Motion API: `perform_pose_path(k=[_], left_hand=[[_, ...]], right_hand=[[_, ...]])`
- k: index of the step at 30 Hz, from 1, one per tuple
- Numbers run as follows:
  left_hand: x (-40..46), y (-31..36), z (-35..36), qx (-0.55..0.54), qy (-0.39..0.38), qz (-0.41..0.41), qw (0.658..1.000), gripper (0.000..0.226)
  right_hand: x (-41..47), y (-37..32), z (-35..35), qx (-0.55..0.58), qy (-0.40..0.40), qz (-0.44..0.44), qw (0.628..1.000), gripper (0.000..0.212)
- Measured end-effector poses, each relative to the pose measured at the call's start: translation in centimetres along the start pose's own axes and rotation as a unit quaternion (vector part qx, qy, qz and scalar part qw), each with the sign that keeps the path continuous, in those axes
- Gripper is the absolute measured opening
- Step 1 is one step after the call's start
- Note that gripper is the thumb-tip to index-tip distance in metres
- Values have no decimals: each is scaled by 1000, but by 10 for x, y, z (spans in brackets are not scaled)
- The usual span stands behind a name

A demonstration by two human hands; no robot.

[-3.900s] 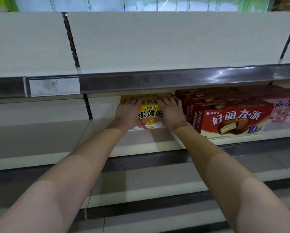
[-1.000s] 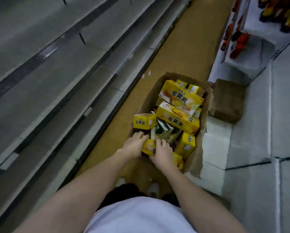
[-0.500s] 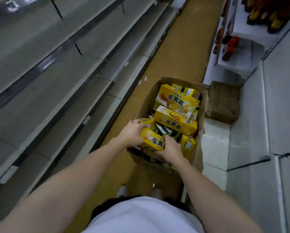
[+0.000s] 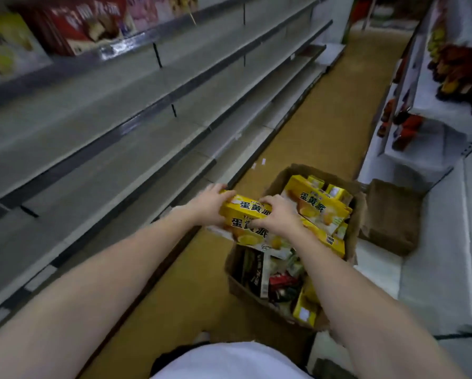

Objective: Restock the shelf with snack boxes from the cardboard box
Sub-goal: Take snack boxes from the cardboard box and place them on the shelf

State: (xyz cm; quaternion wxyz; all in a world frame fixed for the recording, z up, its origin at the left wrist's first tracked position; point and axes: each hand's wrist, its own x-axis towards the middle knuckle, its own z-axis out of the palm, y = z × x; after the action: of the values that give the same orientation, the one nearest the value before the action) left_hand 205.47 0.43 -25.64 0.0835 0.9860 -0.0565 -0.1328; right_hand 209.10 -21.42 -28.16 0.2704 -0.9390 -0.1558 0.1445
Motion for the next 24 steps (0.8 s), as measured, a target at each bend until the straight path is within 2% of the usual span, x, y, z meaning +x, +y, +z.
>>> perform_pose_path(k=[3,8,13,20,24], left_hand=[[-4,-7,-14,61,27,18,998,86],[-18,-25,-37,64,47,-23,997,99],[-45,-42,-63,45,124,-64,989,89],[-78,-65,-95,34,148,-139,979,76],[-95,-83,-124,66,187,-149,969,75]], right_hand=[[13,-24,-10,-18,-12,-37,999,85],[29,-64,-30,-16,-43,-86,995,78],[44,-103,-40,-1,-50,-143,988,81],[52,-156,-53,-10,-73,-213,974,71],[51,-192,-64,-42,-46,-277,959,64]])
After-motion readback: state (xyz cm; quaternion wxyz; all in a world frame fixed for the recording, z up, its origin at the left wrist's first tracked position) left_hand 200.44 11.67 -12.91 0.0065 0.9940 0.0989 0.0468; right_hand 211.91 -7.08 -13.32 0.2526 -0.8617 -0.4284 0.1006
